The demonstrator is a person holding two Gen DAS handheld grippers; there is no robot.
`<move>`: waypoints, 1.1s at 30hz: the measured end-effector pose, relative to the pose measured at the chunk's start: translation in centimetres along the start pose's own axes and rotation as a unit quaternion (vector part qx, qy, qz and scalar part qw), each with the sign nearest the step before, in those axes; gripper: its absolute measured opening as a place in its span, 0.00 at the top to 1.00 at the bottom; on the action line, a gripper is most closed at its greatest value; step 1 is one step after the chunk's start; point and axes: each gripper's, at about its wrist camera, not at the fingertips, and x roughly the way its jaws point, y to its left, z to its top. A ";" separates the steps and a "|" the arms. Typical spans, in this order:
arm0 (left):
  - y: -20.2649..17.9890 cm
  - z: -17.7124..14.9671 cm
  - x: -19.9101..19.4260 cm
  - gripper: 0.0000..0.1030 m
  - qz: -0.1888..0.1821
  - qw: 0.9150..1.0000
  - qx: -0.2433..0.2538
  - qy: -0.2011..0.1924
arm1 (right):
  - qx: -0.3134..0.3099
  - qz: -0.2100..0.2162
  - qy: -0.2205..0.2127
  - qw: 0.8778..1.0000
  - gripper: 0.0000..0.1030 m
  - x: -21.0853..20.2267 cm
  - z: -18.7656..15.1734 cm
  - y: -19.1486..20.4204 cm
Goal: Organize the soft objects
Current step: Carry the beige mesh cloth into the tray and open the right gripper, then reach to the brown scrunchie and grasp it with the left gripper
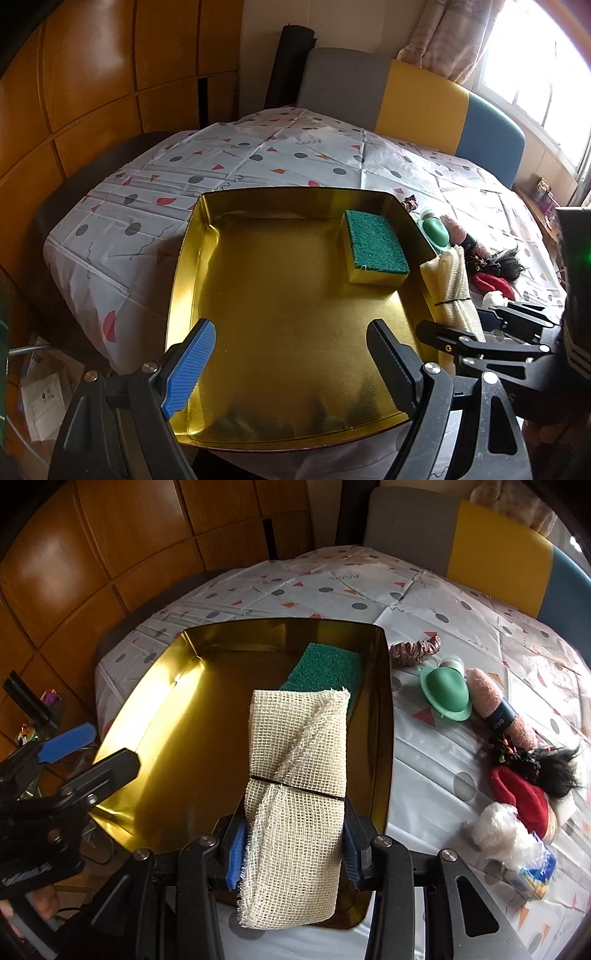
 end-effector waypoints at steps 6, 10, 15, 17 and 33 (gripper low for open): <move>0.9 -0.2 0.4 0.17 0.007 1.000 -0.009 0.006 | -0.005 -0.012 0.008 1.000 0.57 1.4 0.9 -0.1; 1.0 -0.3 0.4 0.17 0.008 1.000 -0.007 0.006 | -0.003 -0.023 0.008 1.000 0.53 2.0 1.4 -0.6; 0.7 -0.4 0.7 0.17 0.007 1.000 -0.001 0.009 | 0.012 -0.019 -0.003 1.000 0.45 1.5 1.3 -1.3; 0.4 -0.5 0.8 0.17 0.005 1.000 0.005 0.011 | 0.016 -0.017 -0.008 1.000 0.45 1.2 1.2 -1.4; -4.2 2.9 -0.1 0.18 -0.052 0.993 0.101 -0.018 | 0.072 -0.049 -0.085 0.993 0.23 -5.0 -0.9 -7.1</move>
